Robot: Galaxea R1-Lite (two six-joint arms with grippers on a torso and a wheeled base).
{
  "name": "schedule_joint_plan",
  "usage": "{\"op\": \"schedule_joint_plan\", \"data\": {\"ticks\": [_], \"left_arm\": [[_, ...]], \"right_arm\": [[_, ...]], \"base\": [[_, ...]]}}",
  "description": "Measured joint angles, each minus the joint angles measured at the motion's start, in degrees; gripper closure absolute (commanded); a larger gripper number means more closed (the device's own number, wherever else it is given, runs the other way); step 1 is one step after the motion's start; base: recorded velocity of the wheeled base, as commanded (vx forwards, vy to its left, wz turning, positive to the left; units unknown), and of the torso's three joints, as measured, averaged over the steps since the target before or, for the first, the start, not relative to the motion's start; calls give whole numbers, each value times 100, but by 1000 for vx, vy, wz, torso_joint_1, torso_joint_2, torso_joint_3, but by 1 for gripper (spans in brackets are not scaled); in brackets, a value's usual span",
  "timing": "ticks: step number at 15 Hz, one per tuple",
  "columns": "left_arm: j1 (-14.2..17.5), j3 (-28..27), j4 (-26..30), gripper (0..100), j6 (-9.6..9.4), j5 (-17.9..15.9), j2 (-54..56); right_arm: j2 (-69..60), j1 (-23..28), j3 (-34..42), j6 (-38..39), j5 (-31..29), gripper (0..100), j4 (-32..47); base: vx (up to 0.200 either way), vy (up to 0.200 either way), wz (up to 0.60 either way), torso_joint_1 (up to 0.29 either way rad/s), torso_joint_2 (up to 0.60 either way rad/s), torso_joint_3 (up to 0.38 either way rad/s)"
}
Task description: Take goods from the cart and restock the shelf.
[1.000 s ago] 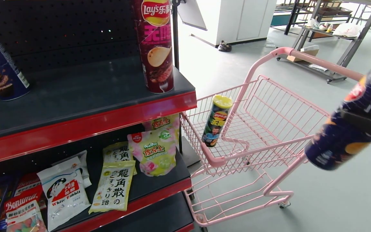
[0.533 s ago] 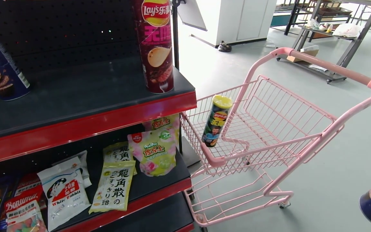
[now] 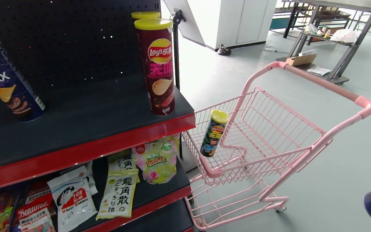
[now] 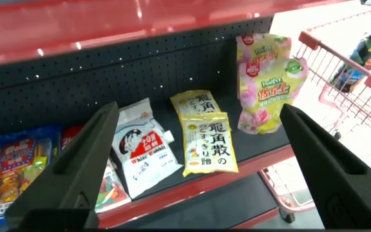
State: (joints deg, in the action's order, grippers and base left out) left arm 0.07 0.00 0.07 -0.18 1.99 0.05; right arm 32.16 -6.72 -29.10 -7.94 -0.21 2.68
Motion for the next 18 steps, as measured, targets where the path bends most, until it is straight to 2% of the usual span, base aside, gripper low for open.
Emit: {"op": "schedule_joint_plan", "data": {"ticks": [6,12,14,18], "left_arm": [[0,0,4,0,2,0,0],[0,0,2,0,0,0,0],[0,0,2,0,0,0,0],[0,0,2,0,0,1,0]], "right_arm": [[478,-9,-391,-18,21,100,-23],[700,-63,-428,-169,177,100,-22],[736,-256,-455,-196,672,100,-23],[1053,-695,-610,-330,855,100,-30]], "base": [[0,0,0,205,-582,-376],[0,0,0,168,-418,-260],[0,0,0,137,-339,-188],[0,0,0,10,-14,-12]]}}
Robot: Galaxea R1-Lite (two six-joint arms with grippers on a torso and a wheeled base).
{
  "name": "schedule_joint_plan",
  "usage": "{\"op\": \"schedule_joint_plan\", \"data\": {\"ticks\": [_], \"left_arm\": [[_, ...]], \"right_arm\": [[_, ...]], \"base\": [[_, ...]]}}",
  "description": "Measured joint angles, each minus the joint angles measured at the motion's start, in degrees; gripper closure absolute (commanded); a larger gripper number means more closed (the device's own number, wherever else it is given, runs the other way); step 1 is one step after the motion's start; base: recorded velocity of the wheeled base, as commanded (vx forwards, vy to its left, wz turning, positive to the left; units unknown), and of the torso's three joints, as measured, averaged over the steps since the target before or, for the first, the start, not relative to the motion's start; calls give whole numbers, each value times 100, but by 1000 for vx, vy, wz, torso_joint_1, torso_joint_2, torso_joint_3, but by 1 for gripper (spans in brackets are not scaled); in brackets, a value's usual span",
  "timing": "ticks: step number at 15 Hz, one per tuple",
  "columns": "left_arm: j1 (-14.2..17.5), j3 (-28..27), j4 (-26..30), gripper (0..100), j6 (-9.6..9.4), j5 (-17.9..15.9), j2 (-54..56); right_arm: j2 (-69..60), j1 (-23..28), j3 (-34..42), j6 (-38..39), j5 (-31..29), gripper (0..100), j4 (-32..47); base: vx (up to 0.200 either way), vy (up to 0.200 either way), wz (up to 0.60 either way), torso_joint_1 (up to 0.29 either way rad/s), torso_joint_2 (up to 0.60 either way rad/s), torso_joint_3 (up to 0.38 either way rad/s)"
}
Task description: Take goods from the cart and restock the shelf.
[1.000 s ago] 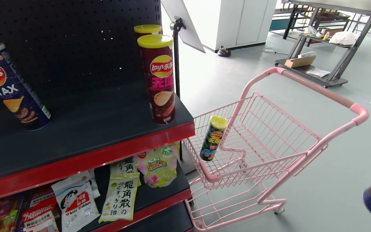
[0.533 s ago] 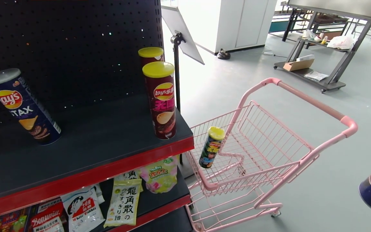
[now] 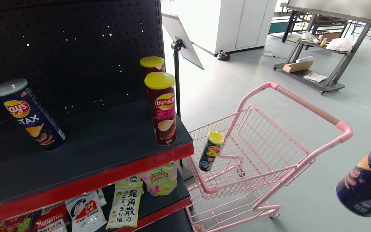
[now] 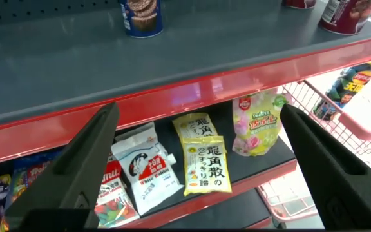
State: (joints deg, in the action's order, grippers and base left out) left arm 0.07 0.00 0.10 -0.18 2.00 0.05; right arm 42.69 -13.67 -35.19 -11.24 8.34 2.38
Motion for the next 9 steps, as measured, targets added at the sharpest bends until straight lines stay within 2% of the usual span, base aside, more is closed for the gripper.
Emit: {"op": "schedule_joint_plan", "data": {"ticks": [4,9], "left_arm": [[0,0,0,0,-2,-6,0],[0,0,0,0,-2,-9,0]], "right_arm": [[755,-406,-555,-37,20,100,-30],[1028,-491,-380,-37,0,100,-44]], "base": [[0,0,0,0,0,0],[0,0,0,0,0,0]]}}
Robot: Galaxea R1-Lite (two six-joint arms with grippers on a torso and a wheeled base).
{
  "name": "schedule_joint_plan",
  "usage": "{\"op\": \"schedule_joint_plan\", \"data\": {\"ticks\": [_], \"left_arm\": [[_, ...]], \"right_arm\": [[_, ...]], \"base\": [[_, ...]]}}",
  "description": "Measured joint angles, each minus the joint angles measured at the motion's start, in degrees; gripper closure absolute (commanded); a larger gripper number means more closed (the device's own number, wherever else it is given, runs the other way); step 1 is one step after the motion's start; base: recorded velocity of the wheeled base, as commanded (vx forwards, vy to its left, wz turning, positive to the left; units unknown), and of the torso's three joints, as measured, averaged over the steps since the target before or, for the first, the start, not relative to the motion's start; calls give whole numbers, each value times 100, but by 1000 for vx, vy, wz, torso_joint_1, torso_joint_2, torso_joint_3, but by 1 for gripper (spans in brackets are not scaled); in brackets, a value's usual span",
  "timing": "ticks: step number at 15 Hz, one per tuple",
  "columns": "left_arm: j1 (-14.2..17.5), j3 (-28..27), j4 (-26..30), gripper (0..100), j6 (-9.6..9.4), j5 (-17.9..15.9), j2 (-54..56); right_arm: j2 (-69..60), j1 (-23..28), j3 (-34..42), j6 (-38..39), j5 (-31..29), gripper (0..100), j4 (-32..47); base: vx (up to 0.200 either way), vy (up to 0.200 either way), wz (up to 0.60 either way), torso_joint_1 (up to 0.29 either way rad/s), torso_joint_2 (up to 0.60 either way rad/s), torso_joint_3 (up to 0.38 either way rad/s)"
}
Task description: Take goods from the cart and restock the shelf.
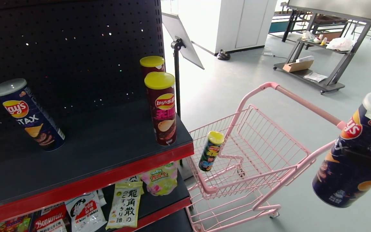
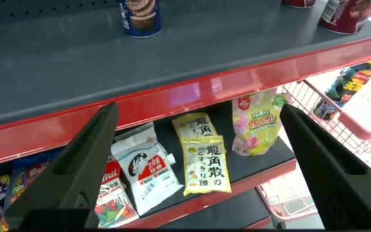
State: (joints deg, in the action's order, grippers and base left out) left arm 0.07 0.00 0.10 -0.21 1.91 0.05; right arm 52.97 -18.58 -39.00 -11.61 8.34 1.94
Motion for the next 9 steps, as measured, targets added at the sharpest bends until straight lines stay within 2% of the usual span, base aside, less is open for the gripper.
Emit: {"op": "schedule_joint_plan", "data": {"ticks": [9], "left_arm": [[0,0,0,0,-1,5,0]], "right_arm": [[174,-5,61,-11,-2,100,0]], "base": [[0,0,600,2,0,0]]}}
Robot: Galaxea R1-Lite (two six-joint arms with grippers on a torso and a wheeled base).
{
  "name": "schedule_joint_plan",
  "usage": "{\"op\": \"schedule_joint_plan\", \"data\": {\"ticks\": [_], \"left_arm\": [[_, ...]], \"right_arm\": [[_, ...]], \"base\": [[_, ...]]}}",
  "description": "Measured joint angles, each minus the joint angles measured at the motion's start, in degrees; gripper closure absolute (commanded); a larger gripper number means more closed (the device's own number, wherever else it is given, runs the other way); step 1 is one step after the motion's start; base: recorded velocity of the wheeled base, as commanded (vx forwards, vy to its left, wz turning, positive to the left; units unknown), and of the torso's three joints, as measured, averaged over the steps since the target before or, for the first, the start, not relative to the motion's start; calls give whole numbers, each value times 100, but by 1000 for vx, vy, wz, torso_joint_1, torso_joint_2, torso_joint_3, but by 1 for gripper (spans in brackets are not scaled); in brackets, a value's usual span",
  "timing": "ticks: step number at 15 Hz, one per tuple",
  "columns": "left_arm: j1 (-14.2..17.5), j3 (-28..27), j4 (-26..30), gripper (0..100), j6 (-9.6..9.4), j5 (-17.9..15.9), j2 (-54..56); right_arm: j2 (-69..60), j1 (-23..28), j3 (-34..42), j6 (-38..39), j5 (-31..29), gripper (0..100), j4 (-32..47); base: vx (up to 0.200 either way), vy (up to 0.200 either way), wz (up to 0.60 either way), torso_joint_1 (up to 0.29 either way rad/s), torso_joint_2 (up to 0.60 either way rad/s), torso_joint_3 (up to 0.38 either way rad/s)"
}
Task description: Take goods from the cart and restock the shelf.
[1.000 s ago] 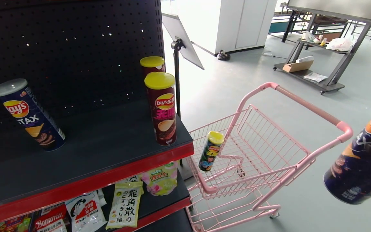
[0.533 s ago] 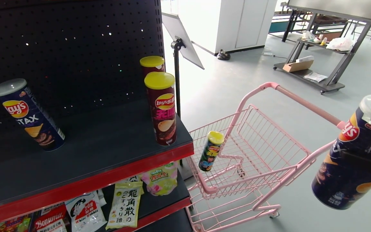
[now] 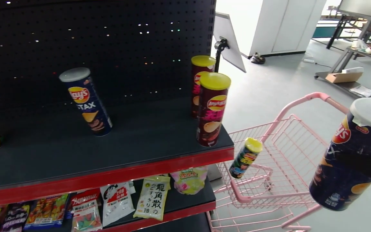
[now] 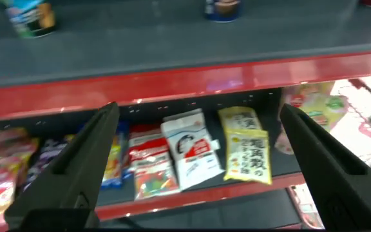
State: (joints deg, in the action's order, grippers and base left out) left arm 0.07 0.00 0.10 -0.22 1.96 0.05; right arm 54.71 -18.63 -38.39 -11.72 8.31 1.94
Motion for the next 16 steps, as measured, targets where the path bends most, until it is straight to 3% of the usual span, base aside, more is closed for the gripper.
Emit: {"op": "schedule_joint_plan", "data": {"ticks": [2,11,16], "left_arm": [[0,0,0,0,0,0,0],[0,0,0,0,-2,-5,0],[0,0,0,0,-2,-5,0]], "right_arm": [[-6,2,13,-2,0,100,-2],[-673,11,405,105,13,100,-93],[-1025,0,837,160,16,100,-240]], "base": [[0,0,600,0,2,-2],[0,0,0,0,0,0],[-200,0,0,2,0,2]]}}
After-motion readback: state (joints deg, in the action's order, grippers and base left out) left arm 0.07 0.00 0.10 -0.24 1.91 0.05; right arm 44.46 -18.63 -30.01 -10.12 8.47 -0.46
